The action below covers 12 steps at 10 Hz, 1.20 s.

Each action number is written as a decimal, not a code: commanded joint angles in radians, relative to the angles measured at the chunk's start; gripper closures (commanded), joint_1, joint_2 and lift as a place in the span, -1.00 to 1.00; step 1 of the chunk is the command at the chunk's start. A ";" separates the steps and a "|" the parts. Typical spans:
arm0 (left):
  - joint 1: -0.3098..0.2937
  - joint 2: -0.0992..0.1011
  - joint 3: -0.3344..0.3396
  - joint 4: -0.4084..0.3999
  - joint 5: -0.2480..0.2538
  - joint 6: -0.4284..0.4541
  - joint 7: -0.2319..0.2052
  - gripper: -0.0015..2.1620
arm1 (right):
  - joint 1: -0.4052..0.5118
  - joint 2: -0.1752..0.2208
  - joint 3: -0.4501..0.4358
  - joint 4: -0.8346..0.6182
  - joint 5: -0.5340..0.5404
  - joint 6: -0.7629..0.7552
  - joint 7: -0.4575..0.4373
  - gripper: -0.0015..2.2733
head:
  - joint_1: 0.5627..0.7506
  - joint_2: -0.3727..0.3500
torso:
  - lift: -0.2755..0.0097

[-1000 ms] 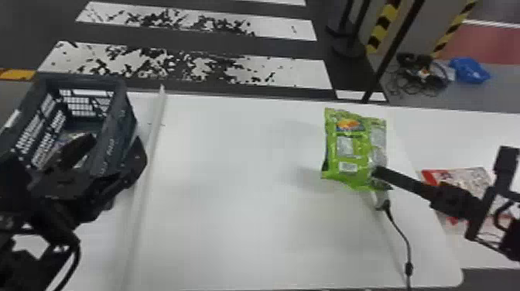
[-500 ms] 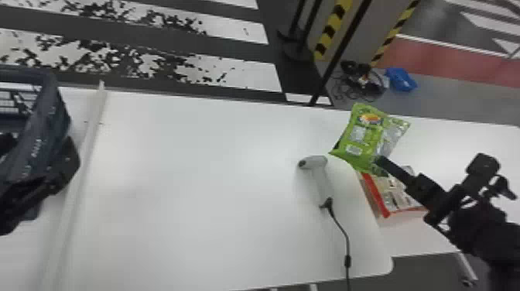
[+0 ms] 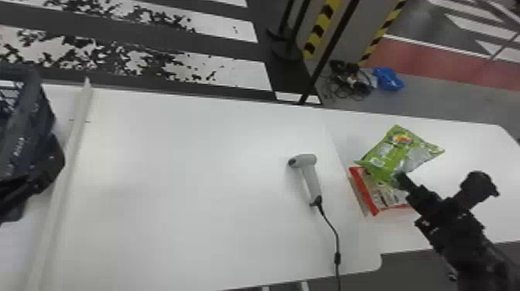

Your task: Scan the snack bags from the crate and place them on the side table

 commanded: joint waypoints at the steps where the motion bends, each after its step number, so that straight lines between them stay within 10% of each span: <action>1: 0.000 -0.003 -0.001 0.000 0.000 0.000 0.000 -0.92 | -0.021 -0.020 0.008 0.073 0.000 -0.006 -0.011 0.39 | 0.41 -0.94 | 0.27; 3: 0.002 -0.003 -0.002 0.000 0.000 0.000 -0.002 -0.92 | -0.024 -0.029 0.016 0.098 0.000 -0.006 -0.029 -1.00 | 0.41 -0.94 | 0.27; 6: 0.003 -0.003 -0.002 -0.003 0.002 0.000 0.000 -0.92 | -0.006 -0.020 0.007 0.070 -0.012 -0.043 -0.075 -0.94 | 0.41 -0.94 | 0.27; 12: 0.005 -0.003 -0.021 -0.014 -0.014 0.003 0.003 -0.92 | 0.286 0.154 0.201 -0.511 0.063 -0.267 -0.107 -0.95 | 0.41 -0.94 | 0.27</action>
